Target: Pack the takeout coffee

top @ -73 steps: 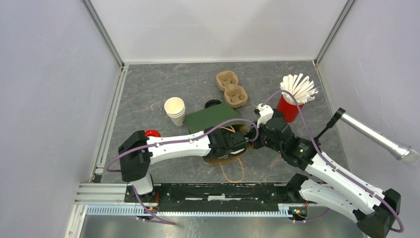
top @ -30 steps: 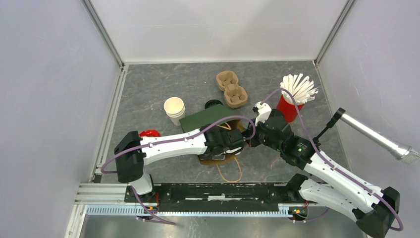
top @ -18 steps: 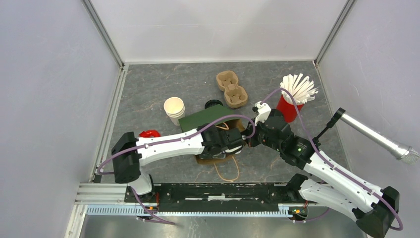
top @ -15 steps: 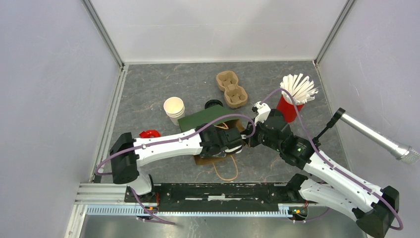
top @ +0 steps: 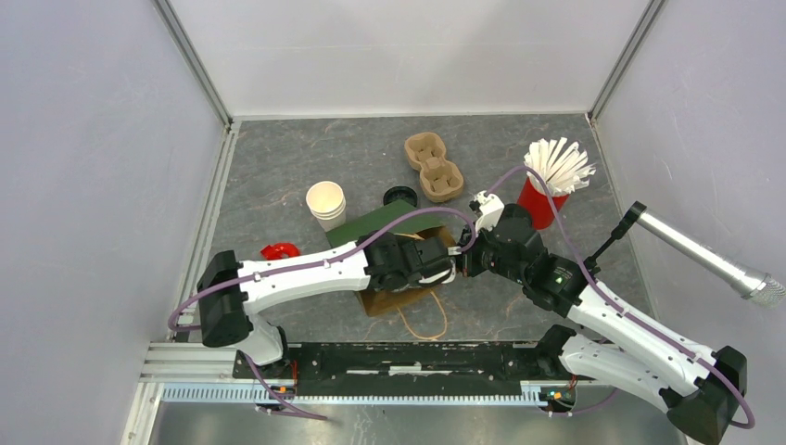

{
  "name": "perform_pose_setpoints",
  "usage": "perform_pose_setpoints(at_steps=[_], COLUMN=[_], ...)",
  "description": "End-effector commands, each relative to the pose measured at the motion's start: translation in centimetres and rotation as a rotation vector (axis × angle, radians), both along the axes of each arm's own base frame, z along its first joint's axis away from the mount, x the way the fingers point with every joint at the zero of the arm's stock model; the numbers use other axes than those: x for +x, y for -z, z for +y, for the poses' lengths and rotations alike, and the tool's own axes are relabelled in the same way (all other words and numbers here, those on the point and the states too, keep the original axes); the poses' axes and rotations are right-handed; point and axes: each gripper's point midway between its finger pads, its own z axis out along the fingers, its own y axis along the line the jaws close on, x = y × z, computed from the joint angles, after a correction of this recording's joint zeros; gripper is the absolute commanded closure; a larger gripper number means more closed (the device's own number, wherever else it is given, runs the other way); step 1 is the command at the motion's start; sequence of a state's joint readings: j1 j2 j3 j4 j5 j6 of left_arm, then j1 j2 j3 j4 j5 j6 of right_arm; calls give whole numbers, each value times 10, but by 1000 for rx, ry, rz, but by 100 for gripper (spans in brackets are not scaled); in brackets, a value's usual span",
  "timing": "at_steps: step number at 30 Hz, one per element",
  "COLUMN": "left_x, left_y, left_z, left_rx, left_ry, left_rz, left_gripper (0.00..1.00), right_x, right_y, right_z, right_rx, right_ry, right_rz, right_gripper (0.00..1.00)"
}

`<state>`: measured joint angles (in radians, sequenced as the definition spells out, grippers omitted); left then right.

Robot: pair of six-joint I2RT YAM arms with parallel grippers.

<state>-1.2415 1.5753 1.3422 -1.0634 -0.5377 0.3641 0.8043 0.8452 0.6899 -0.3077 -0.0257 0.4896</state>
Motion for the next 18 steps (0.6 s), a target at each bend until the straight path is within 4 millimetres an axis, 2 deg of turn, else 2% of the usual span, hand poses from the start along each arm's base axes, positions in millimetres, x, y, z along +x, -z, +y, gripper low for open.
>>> perform_pose_setpoints(at_steps=[1,8,15,18], left_x=[-6,-13,-27,-30], left_y=[-13,-14,-13,-10], left_z=[-3,7,9,10], left_rx=[-102,-102,-109,-96], left_ry=[-37,-47,-38,-38], left_rz=[0,28,107,129], left_gripper=[43,46,64,64], right_x=[2,2,2,2], right_y=[-28,-27,-28,-29], right_z=[6,5,6,6], right_rx=[66,68,71,70], right_ry=[-3,8,8,6], right_rz=[-42,-33,-33,-34], right_gripper=[100,100,100,100])
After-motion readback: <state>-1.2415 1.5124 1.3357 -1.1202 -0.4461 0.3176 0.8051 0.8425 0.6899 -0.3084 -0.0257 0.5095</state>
